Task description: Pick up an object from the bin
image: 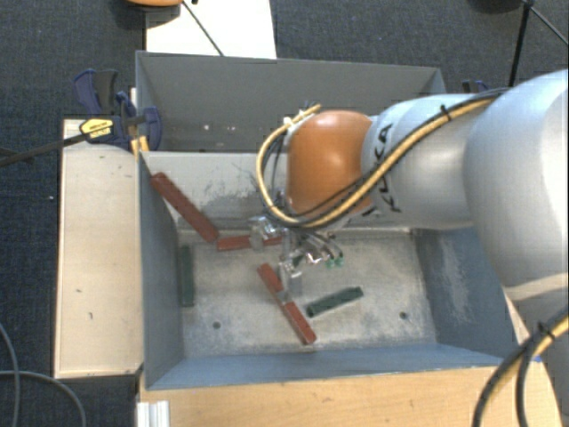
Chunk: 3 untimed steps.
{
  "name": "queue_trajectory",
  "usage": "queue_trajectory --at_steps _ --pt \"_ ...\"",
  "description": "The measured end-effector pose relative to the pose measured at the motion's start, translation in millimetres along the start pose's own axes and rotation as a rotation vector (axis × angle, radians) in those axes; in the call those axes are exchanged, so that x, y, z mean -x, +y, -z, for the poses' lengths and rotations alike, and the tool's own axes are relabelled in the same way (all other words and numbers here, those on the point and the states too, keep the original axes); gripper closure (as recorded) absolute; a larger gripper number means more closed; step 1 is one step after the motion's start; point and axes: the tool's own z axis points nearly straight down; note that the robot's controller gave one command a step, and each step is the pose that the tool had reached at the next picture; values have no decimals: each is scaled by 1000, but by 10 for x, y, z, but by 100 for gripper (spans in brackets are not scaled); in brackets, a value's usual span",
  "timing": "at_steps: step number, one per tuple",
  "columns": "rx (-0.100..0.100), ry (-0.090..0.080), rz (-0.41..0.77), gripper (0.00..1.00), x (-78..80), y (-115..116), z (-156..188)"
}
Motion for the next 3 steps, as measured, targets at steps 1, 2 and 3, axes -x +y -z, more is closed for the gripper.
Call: queue_trajectory --at_steps 1,2,3 --pt "1 1 114 100 -201 -759 -86" --pt "1 1 113 100 -201 -758 -86" --pt "0 -2 117 100 -218 -768 1343"
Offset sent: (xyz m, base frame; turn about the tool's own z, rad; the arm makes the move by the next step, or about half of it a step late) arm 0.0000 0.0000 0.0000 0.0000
